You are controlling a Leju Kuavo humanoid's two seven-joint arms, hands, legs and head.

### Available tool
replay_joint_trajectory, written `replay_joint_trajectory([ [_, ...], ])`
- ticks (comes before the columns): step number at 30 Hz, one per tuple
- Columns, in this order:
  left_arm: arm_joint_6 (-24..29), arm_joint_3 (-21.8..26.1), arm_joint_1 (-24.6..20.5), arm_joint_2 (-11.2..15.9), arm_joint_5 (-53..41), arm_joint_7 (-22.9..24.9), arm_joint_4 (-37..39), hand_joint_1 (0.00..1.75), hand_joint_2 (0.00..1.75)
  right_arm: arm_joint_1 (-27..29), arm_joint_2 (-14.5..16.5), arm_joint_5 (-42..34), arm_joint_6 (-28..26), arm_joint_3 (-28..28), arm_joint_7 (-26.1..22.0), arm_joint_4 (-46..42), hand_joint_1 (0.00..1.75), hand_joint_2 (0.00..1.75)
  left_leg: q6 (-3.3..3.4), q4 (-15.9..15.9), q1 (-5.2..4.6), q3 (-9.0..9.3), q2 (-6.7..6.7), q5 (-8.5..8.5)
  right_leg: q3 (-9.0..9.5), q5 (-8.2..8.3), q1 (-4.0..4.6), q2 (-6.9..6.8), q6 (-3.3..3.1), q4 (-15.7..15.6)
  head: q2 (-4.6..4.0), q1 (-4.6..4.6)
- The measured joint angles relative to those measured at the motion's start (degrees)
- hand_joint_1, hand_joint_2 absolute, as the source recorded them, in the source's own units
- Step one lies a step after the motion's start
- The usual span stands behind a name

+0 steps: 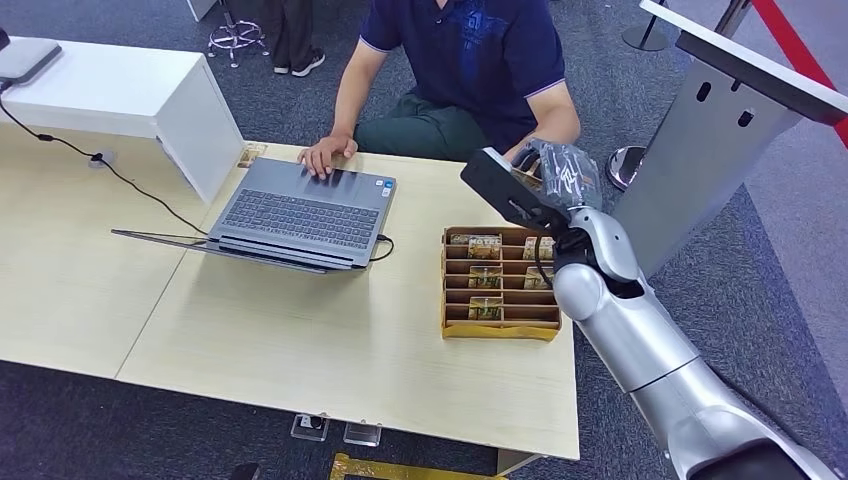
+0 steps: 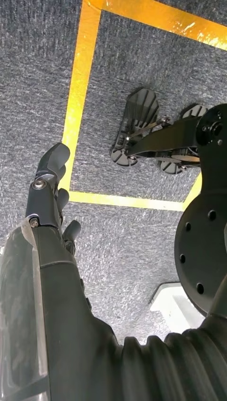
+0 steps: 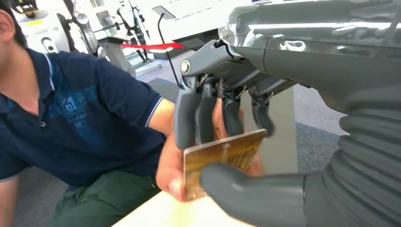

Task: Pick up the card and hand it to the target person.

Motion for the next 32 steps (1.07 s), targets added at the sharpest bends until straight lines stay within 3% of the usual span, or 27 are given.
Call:
replay_joint_trajectory([
  [7, 0.5, 1.1, 0.1, 0.0, 0.7, -0.4, 0.0, 0.00, 1.75, 4.0, -4.2, -0.7, -1.4, -3.4, 1.2, -9.8, 0.00, 1.75, 0.02, 0.0, 0.01, -0.01, -0.14, 0.00, 0.03, -0.03, 0.02, -0.14, 0.01, 0.0, 0.00, 0.00],
  [11, 0.9, 1.9, 0.1, -0.1, 1.4, -0.5, 0.0, 0.00, 1.75, 10.1, -8.3, -2.9, -3.4, -7.9, 1.1, -21.6, 0.00, 1.75, 0.04, 0.0, 0.02, -0.03, -0.30, 0.03, 0.06, -0.04, 0.02, -0.31, 0.04, -0.1, 0.00, 0.00],
  [13, 1.0, 2.3, 0.2, -0.1, 1.7, -0.6, 0.0, 0.00, 1.75, 14.6, -10.7, -7.0, -3.3, -11.1, -0.4, -28.9, 0.00, 1.75, 0.04, 0.0, 0.03, -0.04, -0.39, 0.03, 0.09, -0.06, 0.03, -0.40, 0.05, -0.1, 0.00, 0.00],
  [18, 1.2, 3.1, 0.2, 0.2, 2.4, -0.2, 0.0, 0.00, 1.75, 28.8, -15.9, -27.7, 0.8, -19.8, -10.1, -44.3, 0.00, 1.75, 0.04, 0.0, 0.07, -0.04, -0.63, 0.02, 0.17, -0.12, 0.07, -0.63, 0.04, -0.2, 0.00, 0.00],
  [22, 1.6, 4.3, 0.4, 0.3, 3.3, -0.2, 0.0, 0.00, 1.75, 41.9, -19.0, -37.6, 4.3, -24.8, -16.3, -52.7, 0.00, 1.75, 0.07, 0.0, 0.05, 0.01, -0.81, 0.03, 0.28, -0.16, 0.05, -0.81, 0.06, -0.3, 0.00, 0.00],
  [28, 1.9, 4.9, 0.4, 0.7, 3.8, -0.3, 0.0, 0.00, 1.75, 56.4, -19.0, -40.7, 7.0, -27.8, -20.5, -56.1, 0.00, 1.75, 0.06, 0.0, 0.01, 0.02, -0.64, -0.10, 0.22, -0.26, 0.01, -0.64, 0.06, -0.2, 0.00, 0.00],
  [32, 2.3, 5.3, 0.4, 0.8, 4.1, -0.3, -0.1, 0.00, 1.75, 60.1, -17.9, -43.5, 7.8, -26.1, -23.6, -53.6, 0.00, 1.75, 0.03, 0.0, 0.04, 0.08, -0.52, -0.16, 0.24, -0.29, 0.04, -0.52, 0.03, -0.2, 0.00, 0.00],
])
